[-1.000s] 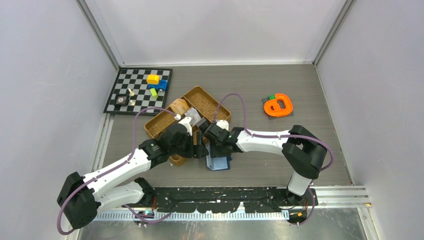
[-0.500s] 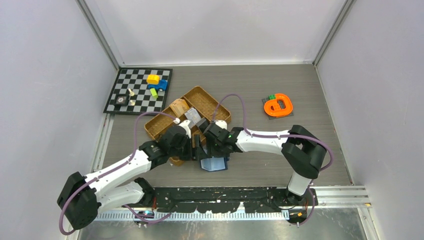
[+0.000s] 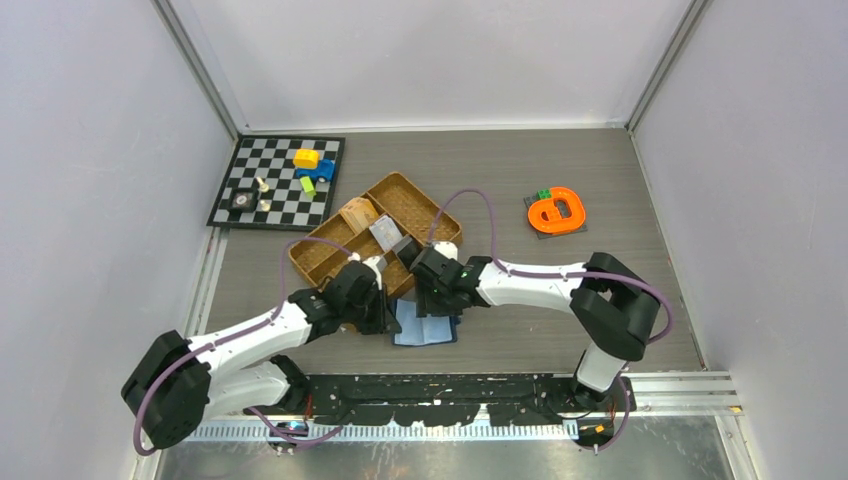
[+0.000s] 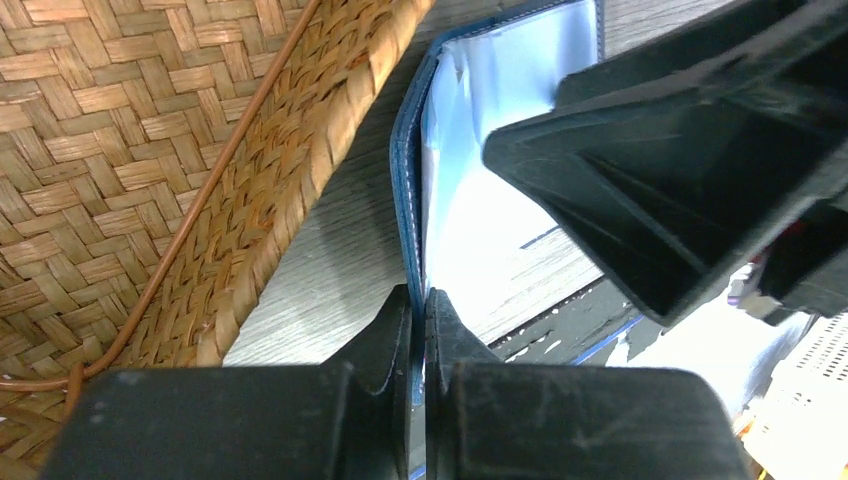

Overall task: Put the credit cards into the card holder
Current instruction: Open the card holder at the center of the board.

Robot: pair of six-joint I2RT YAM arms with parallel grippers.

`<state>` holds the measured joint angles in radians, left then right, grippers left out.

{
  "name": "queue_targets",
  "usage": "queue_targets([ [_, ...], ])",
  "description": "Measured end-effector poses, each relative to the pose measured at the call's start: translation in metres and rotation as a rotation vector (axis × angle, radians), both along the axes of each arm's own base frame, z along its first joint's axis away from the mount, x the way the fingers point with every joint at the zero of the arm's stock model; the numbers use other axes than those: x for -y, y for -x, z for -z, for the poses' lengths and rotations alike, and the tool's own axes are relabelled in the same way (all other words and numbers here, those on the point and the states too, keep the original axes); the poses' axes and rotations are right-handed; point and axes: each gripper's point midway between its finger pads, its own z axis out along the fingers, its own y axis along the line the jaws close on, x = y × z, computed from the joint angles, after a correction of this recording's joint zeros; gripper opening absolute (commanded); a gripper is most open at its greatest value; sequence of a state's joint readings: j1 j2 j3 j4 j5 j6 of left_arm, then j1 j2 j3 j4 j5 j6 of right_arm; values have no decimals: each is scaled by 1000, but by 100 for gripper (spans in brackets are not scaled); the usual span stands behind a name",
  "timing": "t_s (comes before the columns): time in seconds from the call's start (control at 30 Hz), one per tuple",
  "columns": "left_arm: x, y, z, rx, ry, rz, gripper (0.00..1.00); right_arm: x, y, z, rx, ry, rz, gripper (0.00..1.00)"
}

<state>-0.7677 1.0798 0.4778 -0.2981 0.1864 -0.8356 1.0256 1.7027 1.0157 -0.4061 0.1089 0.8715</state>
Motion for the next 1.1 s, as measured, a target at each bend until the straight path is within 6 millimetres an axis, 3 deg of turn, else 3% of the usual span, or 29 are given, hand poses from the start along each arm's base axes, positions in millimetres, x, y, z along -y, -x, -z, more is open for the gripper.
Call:
queue_targets([
  [0.17, 2, 5, 10, -17, 20, -21, 0, 15, 8, -5, 2, 8, 4, 54],
  [0.37, 12, 9, 20, -39, 22, -32, 2, 24, 3, -29, 39, -22, 1, 65],
  [0.53, 12, 7, 21, -31, 18, -41, 19, 41, -30, -57, 107, -23, 2, 67],
  [0.63, 12, 6, 21, -26, 16, -39, 21, 44, -58, -82, 158, -41, 27, 67],
  [0.77, 12, 6, 21, -25, 17, -38, 23, 36, -75, -106, 198, -65, 29, 68],
  [0.93, 12, 6, 21, -26, 17, -36, 23, 38, -58, -91, 152, -33, -3, 69],
  [1.1, 12, 6, 23, -30, 10, -34, 23, 67, -16, -46, 13, 35, 3, 69],
])
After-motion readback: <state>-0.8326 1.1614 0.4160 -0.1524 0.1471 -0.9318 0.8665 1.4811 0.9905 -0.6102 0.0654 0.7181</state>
